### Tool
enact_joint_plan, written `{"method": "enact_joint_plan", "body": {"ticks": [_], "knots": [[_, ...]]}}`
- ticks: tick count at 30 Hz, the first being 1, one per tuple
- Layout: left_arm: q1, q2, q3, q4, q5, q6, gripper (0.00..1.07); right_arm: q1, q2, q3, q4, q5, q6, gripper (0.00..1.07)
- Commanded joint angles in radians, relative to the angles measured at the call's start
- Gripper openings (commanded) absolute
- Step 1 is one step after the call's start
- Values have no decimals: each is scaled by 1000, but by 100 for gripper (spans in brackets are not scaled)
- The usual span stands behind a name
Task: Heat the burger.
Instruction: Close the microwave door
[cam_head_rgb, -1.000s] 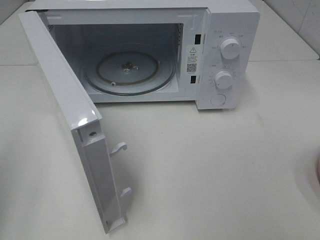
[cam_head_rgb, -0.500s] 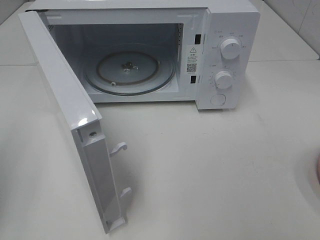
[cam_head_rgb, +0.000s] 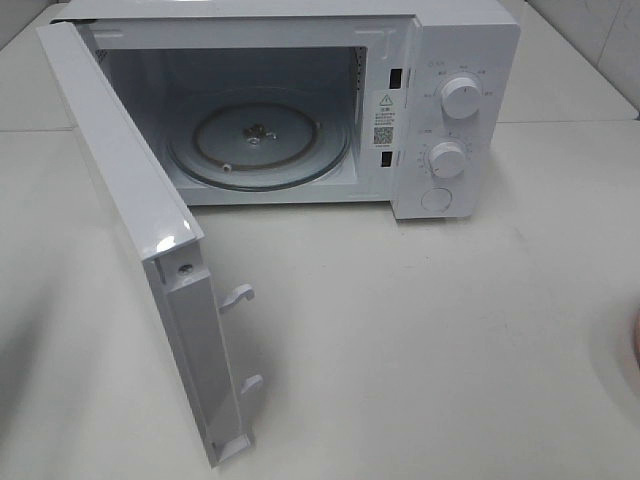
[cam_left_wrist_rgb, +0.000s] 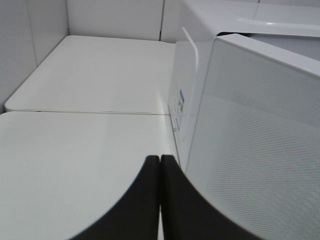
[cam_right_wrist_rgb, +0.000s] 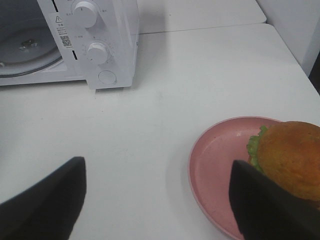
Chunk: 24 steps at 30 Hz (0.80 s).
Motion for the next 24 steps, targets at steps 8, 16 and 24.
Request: {"method": "enact_joint_plan", "body": {"ticks": [8,16,24], "knots": [[-20,199,-39,169,-192,-98,0,-8,-25,0,5,-9,-12,76],[-144,269,-58,87,-193,-13,0,-8,-25,0,5,-9,-12,76],[-267,337,-73,-17,-216,43,0,-8,-25,0,5,-9,-12,76]]}}
